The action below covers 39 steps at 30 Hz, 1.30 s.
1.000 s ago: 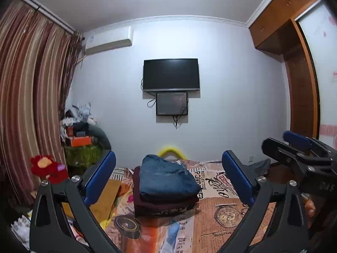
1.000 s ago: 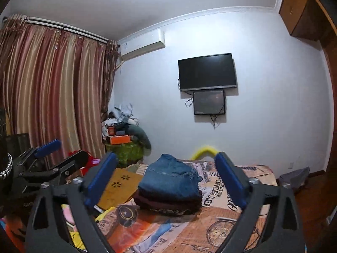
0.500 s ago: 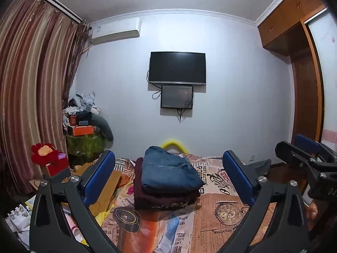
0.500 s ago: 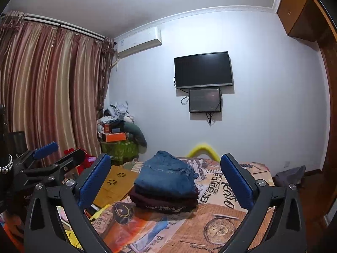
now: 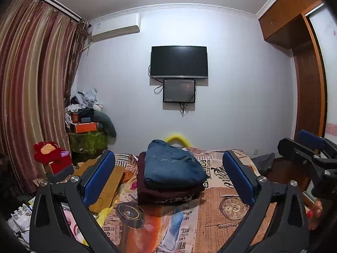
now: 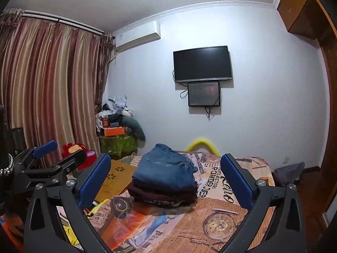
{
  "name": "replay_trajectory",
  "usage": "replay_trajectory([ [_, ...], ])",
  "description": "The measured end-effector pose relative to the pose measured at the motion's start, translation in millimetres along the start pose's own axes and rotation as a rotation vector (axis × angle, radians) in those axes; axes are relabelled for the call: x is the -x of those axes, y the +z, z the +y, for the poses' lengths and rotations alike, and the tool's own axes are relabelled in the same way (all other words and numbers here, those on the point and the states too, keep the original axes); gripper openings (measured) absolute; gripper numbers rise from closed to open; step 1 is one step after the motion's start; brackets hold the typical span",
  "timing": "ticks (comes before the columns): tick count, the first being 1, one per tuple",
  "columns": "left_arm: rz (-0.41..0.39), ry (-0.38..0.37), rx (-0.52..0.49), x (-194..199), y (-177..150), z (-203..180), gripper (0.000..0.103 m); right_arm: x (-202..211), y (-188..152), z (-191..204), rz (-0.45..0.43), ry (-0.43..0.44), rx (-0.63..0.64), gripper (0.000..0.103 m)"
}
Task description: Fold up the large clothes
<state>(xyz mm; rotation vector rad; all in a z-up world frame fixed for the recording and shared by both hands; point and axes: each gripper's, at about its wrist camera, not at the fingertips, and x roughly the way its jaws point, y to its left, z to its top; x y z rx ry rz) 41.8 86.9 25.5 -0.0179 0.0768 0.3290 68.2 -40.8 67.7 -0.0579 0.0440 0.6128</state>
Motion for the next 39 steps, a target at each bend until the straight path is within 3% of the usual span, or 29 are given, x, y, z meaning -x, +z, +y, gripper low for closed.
replay_trajectory([
  [39, 0.015, -0.033, 0.027, 0.2, -3.4, -0.7, 0.102, -0.5, 0.6, -2.2, 0.019, -0.014, -0.014, 0.103],
])
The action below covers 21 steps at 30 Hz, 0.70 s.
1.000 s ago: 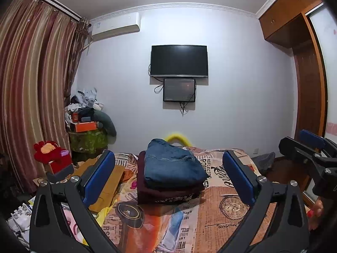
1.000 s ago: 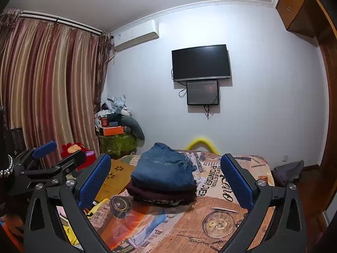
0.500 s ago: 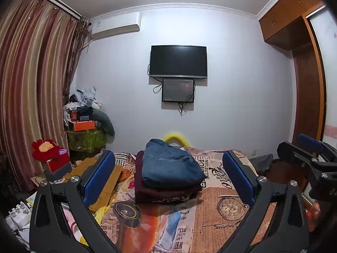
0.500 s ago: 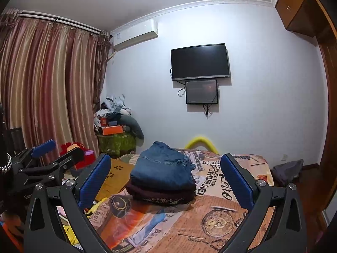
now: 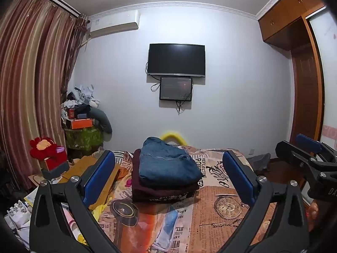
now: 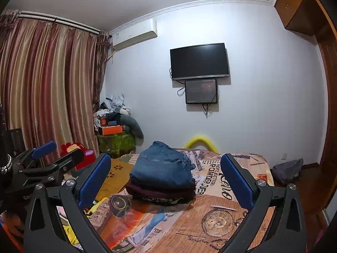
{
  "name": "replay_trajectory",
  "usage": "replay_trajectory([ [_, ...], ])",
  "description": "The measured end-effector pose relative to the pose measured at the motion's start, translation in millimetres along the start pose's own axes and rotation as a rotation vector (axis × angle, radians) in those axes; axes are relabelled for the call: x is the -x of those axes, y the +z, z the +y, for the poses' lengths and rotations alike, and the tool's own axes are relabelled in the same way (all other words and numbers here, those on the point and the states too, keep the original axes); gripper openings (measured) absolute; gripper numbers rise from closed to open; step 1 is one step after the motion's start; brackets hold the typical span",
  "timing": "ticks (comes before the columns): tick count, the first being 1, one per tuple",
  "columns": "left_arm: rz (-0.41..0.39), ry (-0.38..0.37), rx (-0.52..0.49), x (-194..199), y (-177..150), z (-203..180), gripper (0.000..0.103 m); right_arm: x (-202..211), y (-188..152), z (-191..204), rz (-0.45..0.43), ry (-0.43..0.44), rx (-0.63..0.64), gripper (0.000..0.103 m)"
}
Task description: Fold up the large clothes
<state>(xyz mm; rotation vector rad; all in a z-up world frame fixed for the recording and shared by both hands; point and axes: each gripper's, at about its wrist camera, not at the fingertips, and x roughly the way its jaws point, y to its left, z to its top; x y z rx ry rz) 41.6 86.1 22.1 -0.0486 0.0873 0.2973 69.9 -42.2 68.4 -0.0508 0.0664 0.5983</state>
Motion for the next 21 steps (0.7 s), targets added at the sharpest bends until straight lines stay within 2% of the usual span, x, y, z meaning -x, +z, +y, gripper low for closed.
replay_trajectory([
  [21, 0.013, -0.019, 0.011, -3.8, -2.0, -1.6, 0.102, -2.2, -0.2, 0.3, 0.003, -0.008, -0.001, 0.103],
])
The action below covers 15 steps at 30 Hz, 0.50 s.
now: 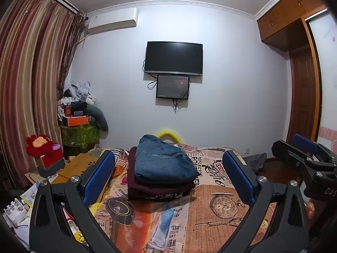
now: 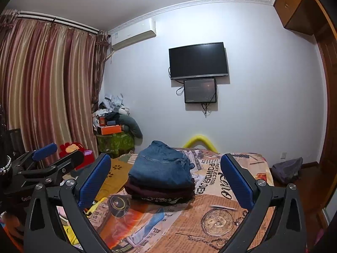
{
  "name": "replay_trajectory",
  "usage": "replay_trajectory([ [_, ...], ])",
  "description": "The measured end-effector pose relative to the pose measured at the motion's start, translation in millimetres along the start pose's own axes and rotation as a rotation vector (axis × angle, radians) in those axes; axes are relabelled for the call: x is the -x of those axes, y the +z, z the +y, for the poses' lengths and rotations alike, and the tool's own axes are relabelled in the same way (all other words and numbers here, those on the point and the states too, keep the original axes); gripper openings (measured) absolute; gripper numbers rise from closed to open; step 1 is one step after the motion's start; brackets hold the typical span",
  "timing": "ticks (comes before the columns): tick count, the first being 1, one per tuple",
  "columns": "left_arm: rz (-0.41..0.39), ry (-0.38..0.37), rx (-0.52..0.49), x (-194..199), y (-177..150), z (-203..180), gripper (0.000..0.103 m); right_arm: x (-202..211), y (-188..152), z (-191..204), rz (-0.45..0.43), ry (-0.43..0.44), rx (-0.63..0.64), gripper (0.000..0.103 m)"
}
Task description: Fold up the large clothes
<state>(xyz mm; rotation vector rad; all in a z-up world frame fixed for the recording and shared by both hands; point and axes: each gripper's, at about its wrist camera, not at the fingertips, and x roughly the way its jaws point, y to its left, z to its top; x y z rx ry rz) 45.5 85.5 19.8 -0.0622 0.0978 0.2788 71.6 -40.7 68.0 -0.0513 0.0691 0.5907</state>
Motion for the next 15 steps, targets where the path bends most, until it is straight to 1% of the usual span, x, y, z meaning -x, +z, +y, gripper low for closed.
replay_trajectory([
  [9, 0.017, -0.007, -0.002, -2.7, -3.8, -4.2, 0.102, -2.2, -0.7, 4.2, -0.003, -0.017, 0.023, 0.103],
  [15, 0.019, 0.007, -0.001, -3.3, -5.2, -1.2, 0.102, -5.3, -2.5, 5.7, 0.005, -0.015, 0.018, 0.103],
])
